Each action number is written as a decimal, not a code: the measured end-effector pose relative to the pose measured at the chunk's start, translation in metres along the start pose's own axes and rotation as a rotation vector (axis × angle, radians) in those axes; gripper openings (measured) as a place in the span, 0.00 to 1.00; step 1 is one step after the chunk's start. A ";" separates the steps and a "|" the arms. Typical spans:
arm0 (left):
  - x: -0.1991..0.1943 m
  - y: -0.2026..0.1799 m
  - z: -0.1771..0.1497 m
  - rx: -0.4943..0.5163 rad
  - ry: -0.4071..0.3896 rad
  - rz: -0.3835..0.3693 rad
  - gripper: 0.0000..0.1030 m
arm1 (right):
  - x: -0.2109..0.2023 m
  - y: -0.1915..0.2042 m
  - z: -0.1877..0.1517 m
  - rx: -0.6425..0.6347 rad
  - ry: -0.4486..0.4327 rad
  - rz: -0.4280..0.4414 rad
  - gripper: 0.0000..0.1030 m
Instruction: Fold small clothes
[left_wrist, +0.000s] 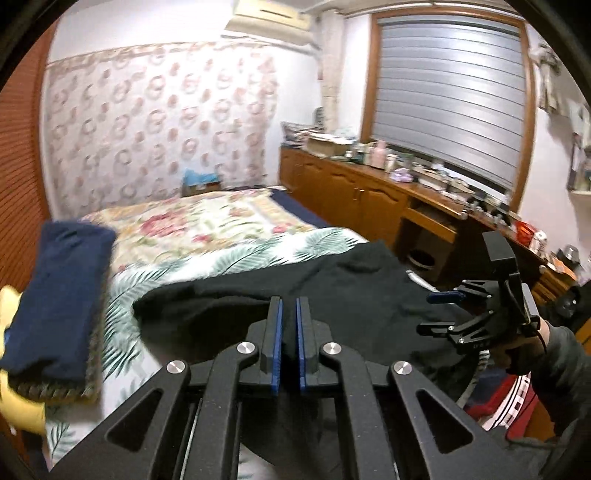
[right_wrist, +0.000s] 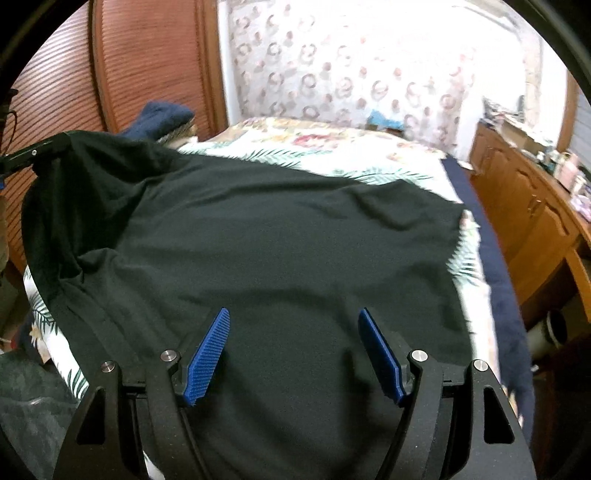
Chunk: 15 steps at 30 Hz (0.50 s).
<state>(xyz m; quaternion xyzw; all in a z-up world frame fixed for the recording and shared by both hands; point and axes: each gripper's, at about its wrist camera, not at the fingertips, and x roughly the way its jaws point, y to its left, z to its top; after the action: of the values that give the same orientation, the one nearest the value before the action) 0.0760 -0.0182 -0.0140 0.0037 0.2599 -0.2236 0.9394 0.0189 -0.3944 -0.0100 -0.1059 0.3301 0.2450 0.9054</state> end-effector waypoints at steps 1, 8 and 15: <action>0.004 -0.005 0.005 0.011 0.000 -0.013 0.07 | -0.007 -0.006 -0.002 0.009 -0.011 -0.015 0.72; 0.027 -0.056 0.041 0.107 0.001 -0.131 0.07 | -0.048 -0.040 -0.021 0.078 -0.057 -0.097 0.72; 0.033 -0.109 0.066 0.168 0.010 -0.255 0.07 | -0.067 -0.035 -0.030 0.102 -0.090 -0.126 0.72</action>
<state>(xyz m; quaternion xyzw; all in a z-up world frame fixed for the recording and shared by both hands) 0.0875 -0.1379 0.0385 0.0505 0.2431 -0.3622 0.8984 -0.0236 -0.4599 0.0120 -0.0690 0.2937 0.1750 0.9372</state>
